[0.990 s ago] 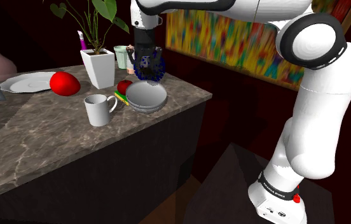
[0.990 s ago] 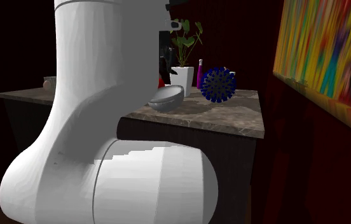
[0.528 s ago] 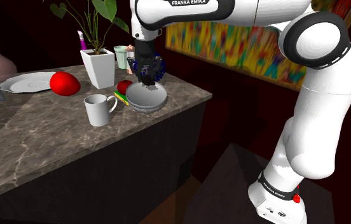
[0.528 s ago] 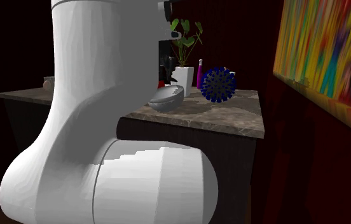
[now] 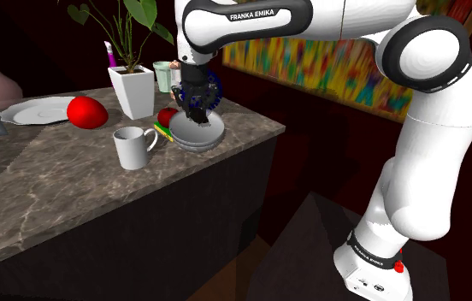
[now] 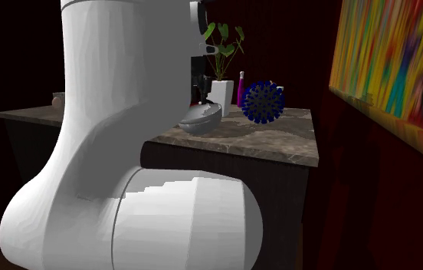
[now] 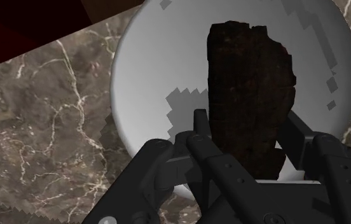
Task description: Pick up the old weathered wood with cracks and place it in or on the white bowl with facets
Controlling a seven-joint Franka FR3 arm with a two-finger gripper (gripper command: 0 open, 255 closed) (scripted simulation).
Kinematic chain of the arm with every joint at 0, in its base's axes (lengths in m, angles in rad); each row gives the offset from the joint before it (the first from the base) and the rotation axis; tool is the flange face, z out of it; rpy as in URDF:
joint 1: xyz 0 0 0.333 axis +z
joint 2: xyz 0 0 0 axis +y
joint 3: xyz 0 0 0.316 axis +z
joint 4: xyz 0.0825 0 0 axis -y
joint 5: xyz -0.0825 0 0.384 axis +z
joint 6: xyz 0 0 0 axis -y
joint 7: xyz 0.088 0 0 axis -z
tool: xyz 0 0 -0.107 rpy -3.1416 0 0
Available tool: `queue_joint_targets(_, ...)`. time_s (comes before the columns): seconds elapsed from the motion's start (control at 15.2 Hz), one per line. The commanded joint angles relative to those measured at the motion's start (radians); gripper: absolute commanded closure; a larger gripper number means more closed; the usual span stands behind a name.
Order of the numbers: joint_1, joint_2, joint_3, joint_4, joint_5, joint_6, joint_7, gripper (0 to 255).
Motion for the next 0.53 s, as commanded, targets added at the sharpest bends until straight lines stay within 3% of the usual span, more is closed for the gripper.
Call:
queue_joint_targets(0.0, 0.0, 0.0, 0.0, 0.0, 0.0, 0.001, 0.0, 255)
queue_joint_targets(0.13, 0.0, 0.0, 0.0, 0.0, 0.0, 0.001, 0.0, 255)
queue_joint_targets(0.2, 0.0, 0.0, 0.0, 0.0, 0.0, 0.001, 0.0, 0)
queue_joint_targets(0.46, 0.0, 0.0, 0.0, 0.0, 0.0, 0.001, 0.0, 0)
